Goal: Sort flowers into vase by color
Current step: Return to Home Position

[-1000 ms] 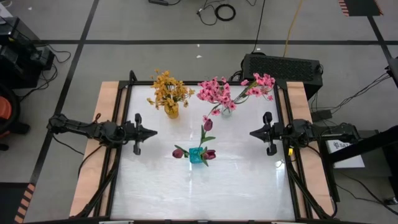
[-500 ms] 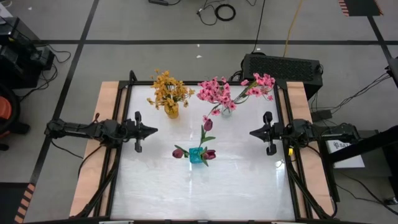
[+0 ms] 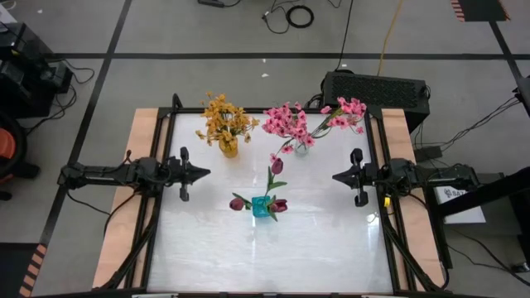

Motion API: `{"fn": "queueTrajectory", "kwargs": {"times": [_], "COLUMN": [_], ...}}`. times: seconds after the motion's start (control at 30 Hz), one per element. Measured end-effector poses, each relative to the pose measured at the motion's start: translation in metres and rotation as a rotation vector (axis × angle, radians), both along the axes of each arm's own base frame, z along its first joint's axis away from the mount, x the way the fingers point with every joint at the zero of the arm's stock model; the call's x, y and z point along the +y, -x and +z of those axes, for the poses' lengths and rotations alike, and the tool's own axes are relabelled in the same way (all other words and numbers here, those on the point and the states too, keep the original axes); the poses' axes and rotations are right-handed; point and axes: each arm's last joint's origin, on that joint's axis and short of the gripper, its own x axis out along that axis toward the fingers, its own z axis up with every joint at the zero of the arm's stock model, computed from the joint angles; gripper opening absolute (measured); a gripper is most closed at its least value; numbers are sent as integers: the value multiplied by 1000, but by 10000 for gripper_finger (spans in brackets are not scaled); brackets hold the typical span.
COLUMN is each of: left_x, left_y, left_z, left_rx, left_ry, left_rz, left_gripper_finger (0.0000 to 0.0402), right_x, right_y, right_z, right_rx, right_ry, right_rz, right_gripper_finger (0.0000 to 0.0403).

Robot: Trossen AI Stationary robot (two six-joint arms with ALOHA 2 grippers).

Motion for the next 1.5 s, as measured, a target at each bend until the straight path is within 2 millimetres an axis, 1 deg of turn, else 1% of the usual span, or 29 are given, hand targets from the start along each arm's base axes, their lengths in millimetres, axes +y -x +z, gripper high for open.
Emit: {"fn": "queueTrajectory", "kwargs": {"times": [0.17,0.3,0.53,0.87,1.0,1.33,1.5], "left_x": [0,-1,-1,4,4,13,12], "left_y": [0,0,0,5,4,4,4], "left_z": [0,0,0,6,5,3,3], "left_rx": [0,3,-3,-73,-63,-41,-34], "left_ry": [0,-25,-32,-51,-36,-45,-24], "left_rz": [-5,-53,-53,10,5,84,48], "left_gripper_finger": [0,0,0,0,0,0,0], "right_x": [0,0,0,0,0,0,0], "right_y": [0,0,0,0,0,0,0], "right_z": [0,0,0,0,0,0,0], "right_rx": [0,0,0,0,0,-1,-1], "right_ry": [0,0,0,0,0,0,0], "right_rz": [0,0,0,1,0,1,1], "right_gripper_finger": [0,0,0,0,0,0,0]}}
